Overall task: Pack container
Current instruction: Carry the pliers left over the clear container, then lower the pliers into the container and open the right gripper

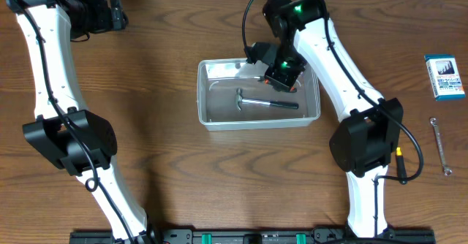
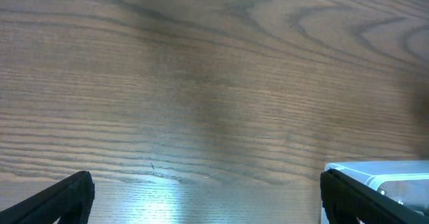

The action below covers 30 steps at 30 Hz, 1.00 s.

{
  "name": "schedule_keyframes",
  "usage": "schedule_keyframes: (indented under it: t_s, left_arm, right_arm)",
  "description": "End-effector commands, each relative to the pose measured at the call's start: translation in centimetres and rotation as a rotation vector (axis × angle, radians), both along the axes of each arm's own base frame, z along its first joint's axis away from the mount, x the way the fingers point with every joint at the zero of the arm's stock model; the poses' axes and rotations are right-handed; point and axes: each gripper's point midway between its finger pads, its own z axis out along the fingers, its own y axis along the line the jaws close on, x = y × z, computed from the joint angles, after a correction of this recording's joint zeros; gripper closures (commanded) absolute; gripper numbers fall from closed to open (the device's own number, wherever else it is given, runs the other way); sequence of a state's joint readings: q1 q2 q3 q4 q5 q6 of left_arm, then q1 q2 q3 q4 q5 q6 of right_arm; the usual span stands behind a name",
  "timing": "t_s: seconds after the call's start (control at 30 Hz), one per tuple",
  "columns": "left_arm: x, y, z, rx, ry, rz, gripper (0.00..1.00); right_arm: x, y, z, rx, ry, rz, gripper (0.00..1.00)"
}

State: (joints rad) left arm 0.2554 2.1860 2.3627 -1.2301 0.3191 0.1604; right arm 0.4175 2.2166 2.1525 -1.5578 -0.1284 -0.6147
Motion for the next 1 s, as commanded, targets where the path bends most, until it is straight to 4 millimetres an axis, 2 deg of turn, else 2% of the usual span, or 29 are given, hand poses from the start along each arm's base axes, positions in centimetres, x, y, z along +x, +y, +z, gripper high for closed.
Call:
schedule_keyframes:
  t_s: [0.0,0.3,0.5,0.63,0.87,0.97]
  left_arm:
    - [0.1,0.1,0.8,-0.004,-0.02,0.002,0.02]
    - [0.1,0.1,0.8,-0.004,-0.02,0.002,0.02]
    - [0.1,0.1,0.8,-0.004,-0.02,0.002,0.02]
    - [0.1,0.1,0.8,-0.004,-0.02,0.002,0.02]
    - [0.1,0.1,0.8,-0.004,-0.02,0.002,0.02]
    - [0.1,0.1,0.8,-0.004,-0.02,0.002,0.02]
  right_arm:
    - [-1.0,0.9,-0.8,0.05,0.047,0.014,0.99]
    - [-1.2,0.7,-3.8,0.04,0.067,-0.003,0.97]
    - [-0.9,0.4,-6.5,0.042,0.058,-0.033,0.94]
    - [-0.5,0.3,-7.2,0.045,0.05,-0.061,0.89]
    - [0.3,-0.1,-7.2,0.053,0.029,-0.094,0.74]
    - [0.4,-0.2,-7.2,0.053,0.029,-0.096,0.72]
